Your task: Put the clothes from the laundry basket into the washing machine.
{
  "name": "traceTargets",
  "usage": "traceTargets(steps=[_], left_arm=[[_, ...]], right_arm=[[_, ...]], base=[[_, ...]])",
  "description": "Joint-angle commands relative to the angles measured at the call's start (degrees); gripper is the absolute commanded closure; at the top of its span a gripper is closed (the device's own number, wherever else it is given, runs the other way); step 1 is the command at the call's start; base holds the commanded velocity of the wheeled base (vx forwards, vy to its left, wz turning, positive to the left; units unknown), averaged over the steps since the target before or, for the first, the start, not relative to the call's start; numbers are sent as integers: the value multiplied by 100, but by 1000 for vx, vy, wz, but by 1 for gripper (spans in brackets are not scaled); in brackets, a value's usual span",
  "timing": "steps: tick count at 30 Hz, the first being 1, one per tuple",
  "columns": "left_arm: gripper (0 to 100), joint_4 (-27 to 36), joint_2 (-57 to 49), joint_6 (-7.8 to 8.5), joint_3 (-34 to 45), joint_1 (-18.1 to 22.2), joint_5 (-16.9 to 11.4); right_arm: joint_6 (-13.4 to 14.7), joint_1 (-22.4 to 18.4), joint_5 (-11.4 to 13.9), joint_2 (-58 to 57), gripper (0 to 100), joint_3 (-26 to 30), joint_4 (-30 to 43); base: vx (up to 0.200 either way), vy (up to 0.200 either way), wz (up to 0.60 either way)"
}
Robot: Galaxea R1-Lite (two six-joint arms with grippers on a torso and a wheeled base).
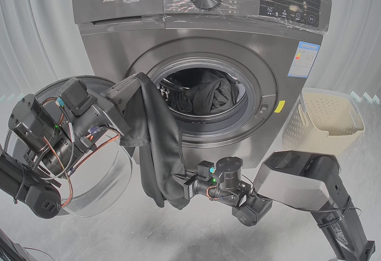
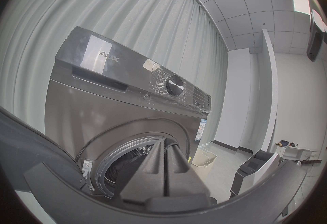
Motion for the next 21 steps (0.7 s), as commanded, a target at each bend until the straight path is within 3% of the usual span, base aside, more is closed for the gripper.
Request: traceTargets(steps=[1, 6, 10, 12, 21], left_arm=[[100, 5, 31, -3, 15, 24, 1], [100, 5, 48, -3, 42, 59, 1], [100, 5, 75, -3, 51, 130, 1], [100, 5, 110, -3, 42, 174, 1], [100, 5, 119, -3, 112, 235, 1]], right_arm=[[3, 34, -6, 120, 100, 45, -146], [-120, -89, -59, -99, 100, 537, -357], [-401, -388, -59, -653, 100, 1003, -401], [-665, -643, -67, -1172, 100, 1566, -524], [-691, -1091, -129, -2622, 100, 2875, -928]], base=[[0, 0, 0], [0, 0, 0], [0, 0, 0], [0, 0, 0], [0, 0, 0]])
